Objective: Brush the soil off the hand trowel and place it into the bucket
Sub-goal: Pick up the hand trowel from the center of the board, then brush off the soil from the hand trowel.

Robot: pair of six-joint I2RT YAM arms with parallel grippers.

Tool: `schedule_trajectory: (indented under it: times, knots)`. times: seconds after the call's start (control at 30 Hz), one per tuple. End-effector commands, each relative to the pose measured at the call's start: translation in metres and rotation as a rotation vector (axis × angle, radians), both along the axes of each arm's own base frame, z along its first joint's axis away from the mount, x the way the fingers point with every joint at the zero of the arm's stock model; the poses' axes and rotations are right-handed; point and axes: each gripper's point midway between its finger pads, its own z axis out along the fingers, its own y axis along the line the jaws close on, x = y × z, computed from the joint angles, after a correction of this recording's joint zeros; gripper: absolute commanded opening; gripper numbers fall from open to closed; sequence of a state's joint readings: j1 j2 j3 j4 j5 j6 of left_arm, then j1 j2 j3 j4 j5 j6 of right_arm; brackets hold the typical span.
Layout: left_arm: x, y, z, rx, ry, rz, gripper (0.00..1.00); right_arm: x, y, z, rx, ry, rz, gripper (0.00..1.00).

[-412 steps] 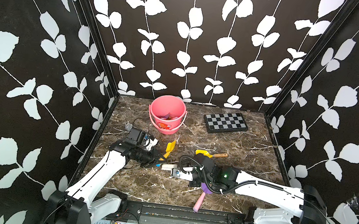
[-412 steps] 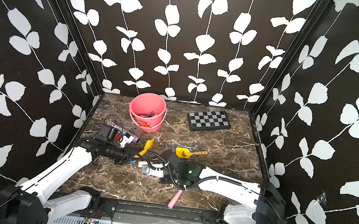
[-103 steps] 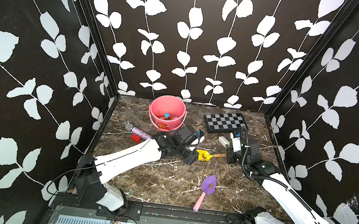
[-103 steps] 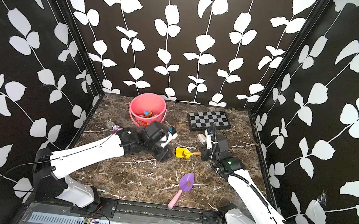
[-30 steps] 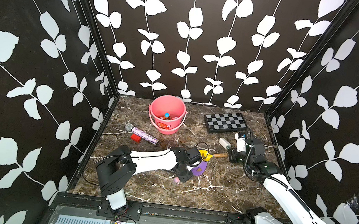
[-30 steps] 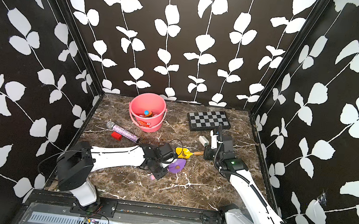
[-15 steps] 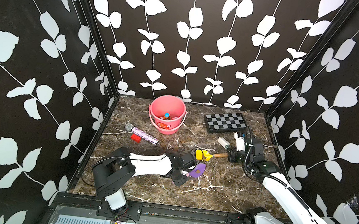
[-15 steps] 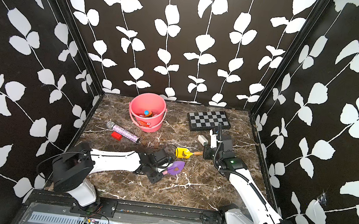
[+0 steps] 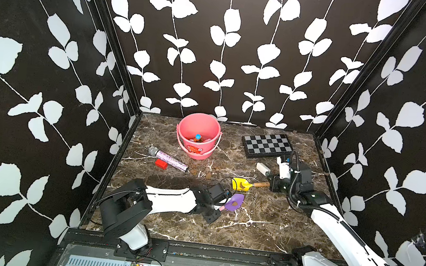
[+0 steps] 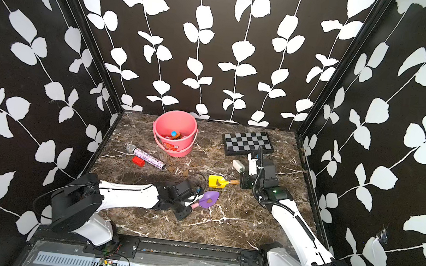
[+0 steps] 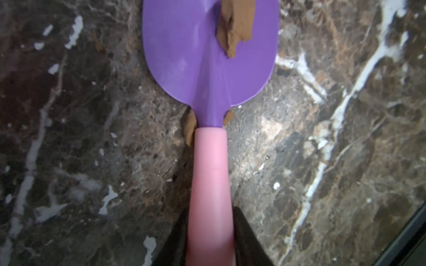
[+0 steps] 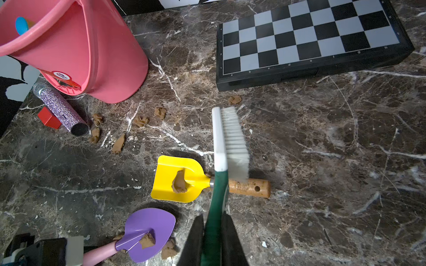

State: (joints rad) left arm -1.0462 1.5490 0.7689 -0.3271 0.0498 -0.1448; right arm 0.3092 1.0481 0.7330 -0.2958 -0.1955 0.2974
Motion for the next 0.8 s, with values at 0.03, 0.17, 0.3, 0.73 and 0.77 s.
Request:
schedule_trajectory:
  times: [0.03, 0.17, 0.3, 0.73, 0.77]
  knots:
    - [-0.003, 0.006, -0.004, 0.001, 0.005, 0.001, 0.21, 0.005, 0.005, 0.013, 0.043, -0.046, 0.005, 0.0]
    - [-0.004, 0.009, 0.006, -0.003, 0.0, 0.011, 0.1, 0.0, 0.014, 0.017, 0.097, -0.029, 0.035, 0.0]
    - [-0.008, 0.011, 0.031, -0.047, -0.001, 0.03, 0.03, -0.014, 0.028, 0.037, 0.202, -0.014, 0.088, 0.0]
    - [0.024, 0.058, 0.107, -0.074, 0.068, 0.285, 0.0, -0.062, 0.122, 0.073, 0.707, 0.175, 0.332, 0.0]
    - [0.027, 0.058, 0.11, -0.085, 0.078, 0.299, 0.0, -0.065, 0.129, 0.072, 0.728, 0.191, 0.35, 0.0]
